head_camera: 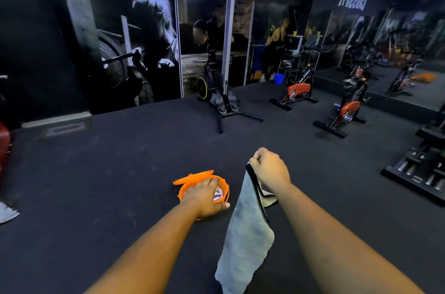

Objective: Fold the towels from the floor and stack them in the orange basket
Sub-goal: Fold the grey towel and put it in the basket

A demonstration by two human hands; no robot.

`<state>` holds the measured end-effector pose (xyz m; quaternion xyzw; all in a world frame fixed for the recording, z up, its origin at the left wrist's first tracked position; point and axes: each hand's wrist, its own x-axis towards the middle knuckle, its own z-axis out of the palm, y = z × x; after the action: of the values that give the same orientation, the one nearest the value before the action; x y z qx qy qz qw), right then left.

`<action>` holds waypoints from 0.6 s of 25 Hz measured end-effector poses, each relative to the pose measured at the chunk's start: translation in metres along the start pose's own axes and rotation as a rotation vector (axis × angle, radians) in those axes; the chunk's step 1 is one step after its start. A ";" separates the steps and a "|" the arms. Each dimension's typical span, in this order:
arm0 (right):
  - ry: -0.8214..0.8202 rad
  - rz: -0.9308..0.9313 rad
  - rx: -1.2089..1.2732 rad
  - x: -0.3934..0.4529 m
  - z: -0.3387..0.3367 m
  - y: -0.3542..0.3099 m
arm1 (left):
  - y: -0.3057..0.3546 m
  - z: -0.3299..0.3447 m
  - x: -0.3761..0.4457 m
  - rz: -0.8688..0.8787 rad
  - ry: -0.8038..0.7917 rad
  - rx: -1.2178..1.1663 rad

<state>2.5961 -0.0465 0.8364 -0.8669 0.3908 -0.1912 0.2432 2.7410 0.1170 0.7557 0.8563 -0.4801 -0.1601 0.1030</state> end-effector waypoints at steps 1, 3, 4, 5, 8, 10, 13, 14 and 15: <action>-0.026 -0.003 0.053 0.020 0.005 -0.001 | -0.002 -0.006 0.023 0.020 0.018 -0.028; -0.120 -0.080 0.198 0.053 0.016 -0.001 | 0.003 -0.015 0.059 0.059 0.063 -0.150; -0.174 -0.129 0.267 0.068 0.021 -0.001 | 0.008 -0.018 0.077 0.084 0.082 -0.215; -0.225 -0.168 0.328 0.083 0.028 0.001 | 0.013 -0.021 0.093 0.105 0.098 -0.261; -0.328 -0.208 0.432 0.130 0.042 0.015 | 0.026 -0.030 0.140 0.110 0.168 -0.313; -0.324 -0.224 0.459 0.165 0.053 0.031 | 0.024 -0.029 0.171 0.084 0.179 -0.369; -0.231 -0.202 0.463 0.205 0.074 0.050 | 0.015 -0.026 0.210 -0.009 0.196 -0.514; -0.216 -0.200 0.496 0.214 0.083 0.054 | 0.014 -0.026 0.223 -0.054 0.213 -0.537; -0.234 -0.210 0.540 0.220 0.091 0.058 | 0.014 -0.027 0.234 -0.091 0.235 -0.549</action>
<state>2.7465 -0.2241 0.7609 -0.8226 0.2037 -0.2113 0.4870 2.8543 -0.0899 0.7441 0.8297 -0.3648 -0.1880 0.3783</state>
